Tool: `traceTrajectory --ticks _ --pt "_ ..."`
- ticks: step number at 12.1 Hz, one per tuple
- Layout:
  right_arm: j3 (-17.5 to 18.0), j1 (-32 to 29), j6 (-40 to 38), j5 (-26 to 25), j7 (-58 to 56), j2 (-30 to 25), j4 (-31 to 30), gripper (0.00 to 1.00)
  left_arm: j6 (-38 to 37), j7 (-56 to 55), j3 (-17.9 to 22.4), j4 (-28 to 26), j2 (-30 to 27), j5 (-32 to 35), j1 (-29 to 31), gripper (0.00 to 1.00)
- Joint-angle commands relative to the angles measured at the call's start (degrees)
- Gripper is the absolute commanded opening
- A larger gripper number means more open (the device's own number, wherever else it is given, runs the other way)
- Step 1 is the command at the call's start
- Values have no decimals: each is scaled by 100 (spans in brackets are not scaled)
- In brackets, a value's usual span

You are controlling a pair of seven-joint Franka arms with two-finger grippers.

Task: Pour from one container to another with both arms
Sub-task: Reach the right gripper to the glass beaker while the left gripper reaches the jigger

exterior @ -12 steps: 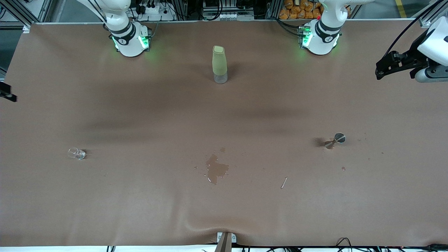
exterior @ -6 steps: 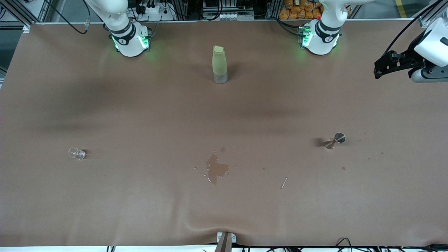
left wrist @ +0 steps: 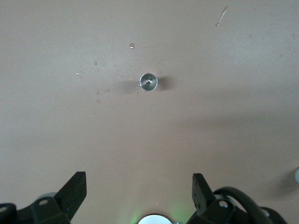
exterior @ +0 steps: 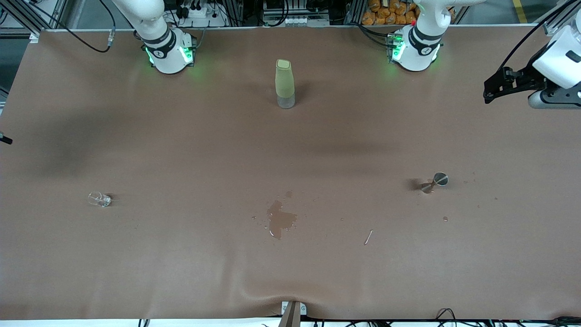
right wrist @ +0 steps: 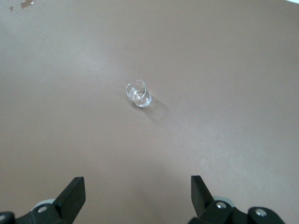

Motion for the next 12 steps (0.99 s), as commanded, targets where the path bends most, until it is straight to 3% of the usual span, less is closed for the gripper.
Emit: traceTrajectory --ticks 1,5,9,12 --pt "109 -266 36 605 -1028 344 21 100 262 615 -6 -369 -97 -110 42 100" --pt "109 -382 28 1100 -2130 714 21 100 788 1494 12 -1001 -106 -662 576 100" --pt "109 -461 1 1907 -3184 1241 12 100 1667 2302 12 -1714 -142 -935 920 100" --pt "109 -505 10 2538 -3309 1400 -276 100 2204 3444 12 -2354 -71 -1541 1411 100"
